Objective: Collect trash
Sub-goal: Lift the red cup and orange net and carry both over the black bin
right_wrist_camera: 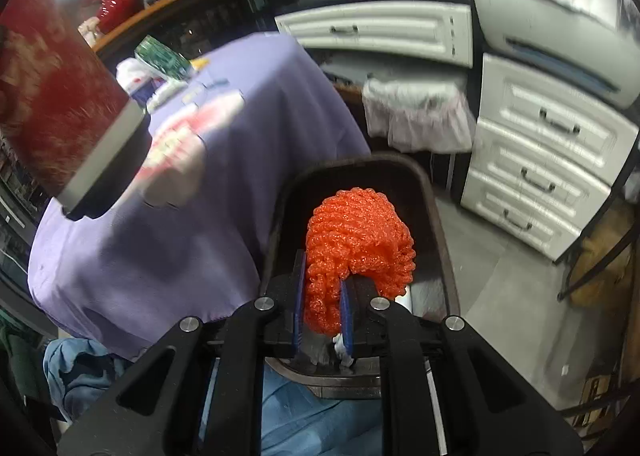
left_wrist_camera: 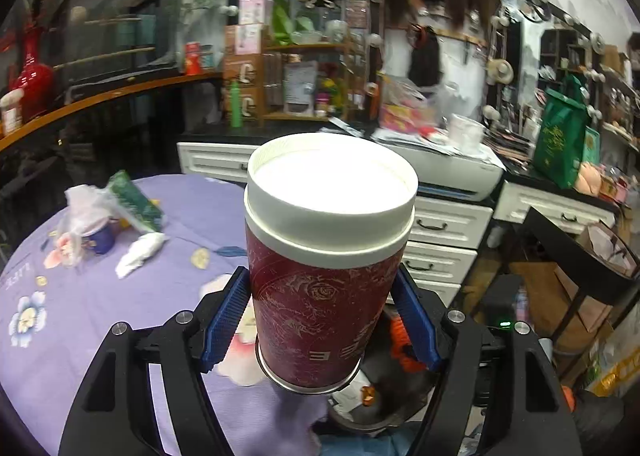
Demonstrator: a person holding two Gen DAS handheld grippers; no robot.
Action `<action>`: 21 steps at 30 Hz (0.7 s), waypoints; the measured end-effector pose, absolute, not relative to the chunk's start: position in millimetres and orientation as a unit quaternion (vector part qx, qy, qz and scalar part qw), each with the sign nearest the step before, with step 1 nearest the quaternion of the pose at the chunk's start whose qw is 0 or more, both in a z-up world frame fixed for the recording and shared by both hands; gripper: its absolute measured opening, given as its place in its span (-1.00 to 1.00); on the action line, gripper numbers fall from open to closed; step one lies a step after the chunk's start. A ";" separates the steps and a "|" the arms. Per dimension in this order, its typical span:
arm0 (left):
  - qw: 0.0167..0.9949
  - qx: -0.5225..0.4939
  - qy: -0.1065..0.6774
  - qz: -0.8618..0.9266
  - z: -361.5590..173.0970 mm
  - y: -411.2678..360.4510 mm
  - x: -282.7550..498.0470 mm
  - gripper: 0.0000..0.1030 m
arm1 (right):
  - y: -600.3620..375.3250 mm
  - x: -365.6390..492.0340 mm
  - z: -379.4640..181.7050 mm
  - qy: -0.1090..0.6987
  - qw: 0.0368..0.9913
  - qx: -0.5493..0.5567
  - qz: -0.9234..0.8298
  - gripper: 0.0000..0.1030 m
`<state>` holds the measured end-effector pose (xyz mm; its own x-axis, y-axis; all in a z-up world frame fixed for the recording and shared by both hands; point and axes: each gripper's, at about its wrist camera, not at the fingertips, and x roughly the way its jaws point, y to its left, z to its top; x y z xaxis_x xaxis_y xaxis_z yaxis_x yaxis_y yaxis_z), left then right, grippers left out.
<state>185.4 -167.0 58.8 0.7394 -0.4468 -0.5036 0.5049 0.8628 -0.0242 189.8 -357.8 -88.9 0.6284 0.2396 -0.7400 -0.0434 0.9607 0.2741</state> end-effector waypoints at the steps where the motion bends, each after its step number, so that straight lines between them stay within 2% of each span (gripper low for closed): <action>1: 0.929 0.058 0.257 -0.259 55.9 -171.6 184.9 0.37 | -358.6 193.8 -96.3 0.429 0.892 0.118 0.077 -0.70; 14: 0.914 0.083 0.291 -0.271 19.4 -204.5 191.5 0.37 | -364.7 231.1 -161.7 0.476 0.868 0.130 0.061 -0.68; 17: 0.911 0.085 0.296 -0.275 14.6 -208.7 192.2 0.37 | -366.3 232.4 -168.3 0.480 0.865 0.133 0.057 -0.28; 18: 0.910 0.086 0.298 -0.276 12.8 -210.3 192.4 0.37 | -366.9 231.1 -168.1 0.478 0.867 0.133 0.052 -0.04; 19: 0.909 0.087 0.300 -0.277 11.2 -211.6 192.6 0.37 | -368.3 228.8 -167.3 0.473 0.869 0.134 0.050 0.05; 21: 0.907 0.089 0.303 -0.279 7.6 -214.7 193.5 0.37 | -373.0 224.6 -164.2 0.469 0.871 0.141 0.045 0.05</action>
<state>193.5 -214.7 7.6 0.6601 -0.4527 -0.5995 0.5604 0.8282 -0.0084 224.6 -373.0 -164.2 0.5557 0.2109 -0.8042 0.0531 0.9563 0.2875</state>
